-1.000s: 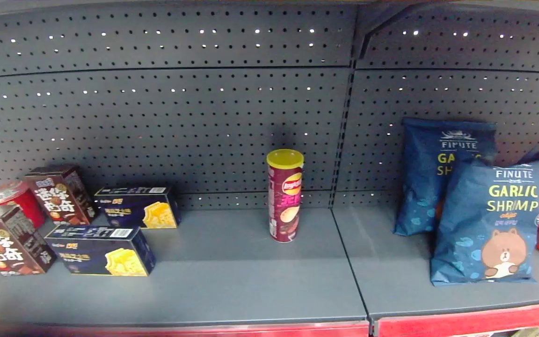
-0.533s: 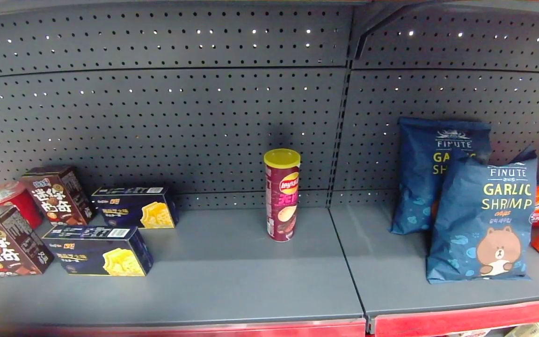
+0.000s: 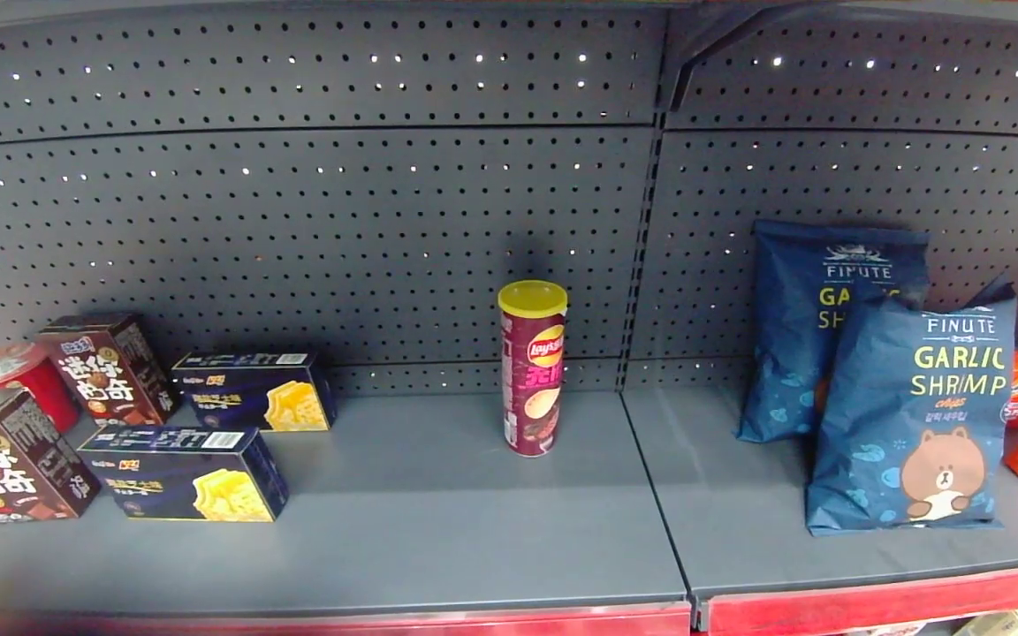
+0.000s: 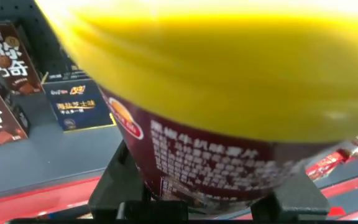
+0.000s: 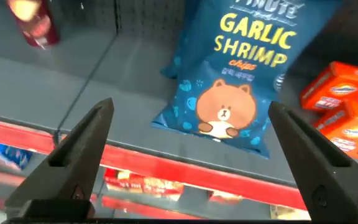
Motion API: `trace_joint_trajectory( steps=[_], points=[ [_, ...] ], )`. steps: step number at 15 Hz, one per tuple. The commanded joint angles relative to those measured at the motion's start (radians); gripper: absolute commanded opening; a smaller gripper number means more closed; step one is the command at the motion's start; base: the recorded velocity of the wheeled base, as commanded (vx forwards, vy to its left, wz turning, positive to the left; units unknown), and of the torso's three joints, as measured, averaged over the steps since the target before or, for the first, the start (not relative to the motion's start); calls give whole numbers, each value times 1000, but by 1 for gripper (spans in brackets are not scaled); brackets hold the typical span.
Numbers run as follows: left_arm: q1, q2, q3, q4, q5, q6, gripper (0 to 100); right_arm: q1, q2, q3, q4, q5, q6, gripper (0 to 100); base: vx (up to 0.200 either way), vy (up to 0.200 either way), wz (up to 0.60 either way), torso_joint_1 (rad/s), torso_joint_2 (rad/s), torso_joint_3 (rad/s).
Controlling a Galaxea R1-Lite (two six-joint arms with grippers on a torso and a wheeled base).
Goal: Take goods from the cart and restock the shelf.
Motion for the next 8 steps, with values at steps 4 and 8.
trace_joint_trajectory(
  steps=[4, 8],
  points=[
    [4, 13, -21, 1, 6, 2, 0, 83, 142, -11, -11, -4, 1, 100, 0, 0, 600, 1, 1, 1],
    [4, 7, -10, 1, 9, 2, 0, 98, 151, -6, -45, 102, 51, 100, 0, 0, 150, -12, 29, 23]
  ],
)
